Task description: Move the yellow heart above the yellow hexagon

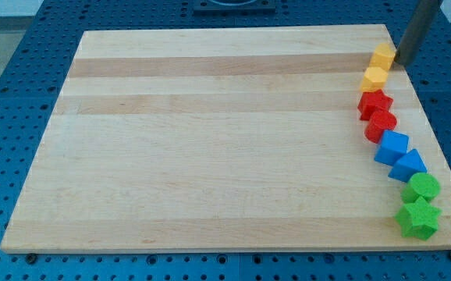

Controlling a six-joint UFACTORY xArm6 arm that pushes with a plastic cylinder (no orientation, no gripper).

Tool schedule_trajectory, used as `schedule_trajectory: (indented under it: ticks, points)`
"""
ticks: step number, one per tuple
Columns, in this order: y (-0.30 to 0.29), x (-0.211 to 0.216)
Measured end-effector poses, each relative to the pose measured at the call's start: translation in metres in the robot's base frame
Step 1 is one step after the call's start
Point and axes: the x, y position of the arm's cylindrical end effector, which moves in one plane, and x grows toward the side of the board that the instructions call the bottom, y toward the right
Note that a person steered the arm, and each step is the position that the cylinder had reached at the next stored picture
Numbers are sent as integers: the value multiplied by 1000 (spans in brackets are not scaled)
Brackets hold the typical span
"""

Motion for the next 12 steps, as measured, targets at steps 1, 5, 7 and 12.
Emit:
schedule_trajectory:
  ticks: [1,5,7,12]
  points:
    - [-4,13]
    - [-20,14]
    - [-9,-15]
    - [-23,2]
